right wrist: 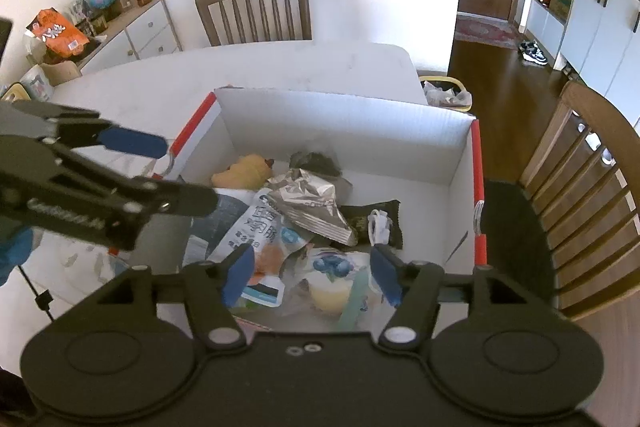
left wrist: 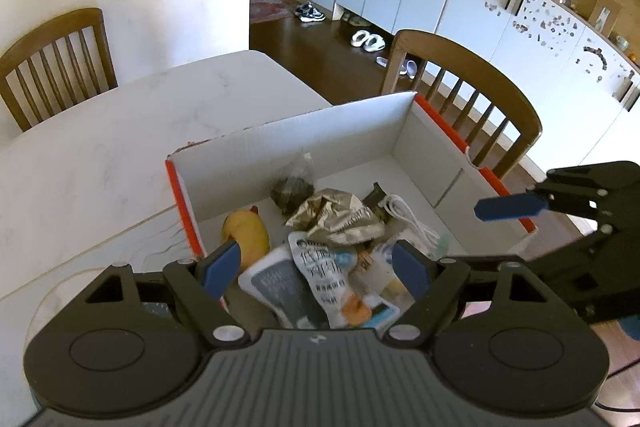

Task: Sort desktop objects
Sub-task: 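Open left gripper releasing foil packet while right gripper opens releasing green stick, then withdraw both grippers from the box back over the table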

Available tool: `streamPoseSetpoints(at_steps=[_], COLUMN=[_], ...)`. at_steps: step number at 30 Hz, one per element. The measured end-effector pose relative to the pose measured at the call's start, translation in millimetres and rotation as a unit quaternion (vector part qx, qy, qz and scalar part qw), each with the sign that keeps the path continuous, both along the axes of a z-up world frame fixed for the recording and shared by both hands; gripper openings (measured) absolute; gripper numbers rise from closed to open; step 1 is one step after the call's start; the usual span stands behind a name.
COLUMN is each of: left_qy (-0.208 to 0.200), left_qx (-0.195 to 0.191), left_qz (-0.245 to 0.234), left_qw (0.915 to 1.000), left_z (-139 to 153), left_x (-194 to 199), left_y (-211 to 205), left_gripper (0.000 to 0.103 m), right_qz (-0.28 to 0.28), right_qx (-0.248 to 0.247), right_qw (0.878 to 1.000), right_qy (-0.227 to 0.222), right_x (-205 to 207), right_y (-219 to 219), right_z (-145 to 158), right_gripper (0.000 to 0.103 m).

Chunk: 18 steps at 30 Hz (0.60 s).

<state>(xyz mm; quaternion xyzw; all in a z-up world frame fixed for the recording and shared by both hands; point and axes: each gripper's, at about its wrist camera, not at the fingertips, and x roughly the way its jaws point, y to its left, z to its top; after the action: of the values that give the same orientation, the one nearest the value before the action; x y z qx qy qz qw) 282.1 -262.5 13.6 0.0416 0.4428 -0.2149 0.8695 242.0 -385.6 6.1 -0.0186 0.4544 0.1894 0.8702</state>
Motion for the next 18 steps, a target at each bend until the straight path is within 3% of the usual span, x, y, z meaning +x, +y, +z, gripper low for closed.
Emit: streamPoseSetpoints(at_steps=[5,16,18], left_qy=[-0.004,-0.006,-0.006], left_qx=[-0.009,-0.032,-0.034], left_qz=[0.002,0.021,0.025], left_qw=[1.0000,0.9992,0.9991], left_z=[7.2,9.4,7.6], left_x=[-17.6,-47.0,-51.3], left_y=[10.7,34.8,39.7], left_gripper=[0.083,0.090,0.103], right_qz=[-0.002,-0.012,-0.013], right_qx=[0.001,0.006,0.006], right_qw=[1.000,1.000,1.000], right_qy=[-0.009,-0.021,-0.024], right_x=[-7.4,-27.7,-31.2], right_y=[5.4,13.1,15.0], right_z=[4.4,10.4,11.9], right_gripper=[0.065,0.084,0.087])
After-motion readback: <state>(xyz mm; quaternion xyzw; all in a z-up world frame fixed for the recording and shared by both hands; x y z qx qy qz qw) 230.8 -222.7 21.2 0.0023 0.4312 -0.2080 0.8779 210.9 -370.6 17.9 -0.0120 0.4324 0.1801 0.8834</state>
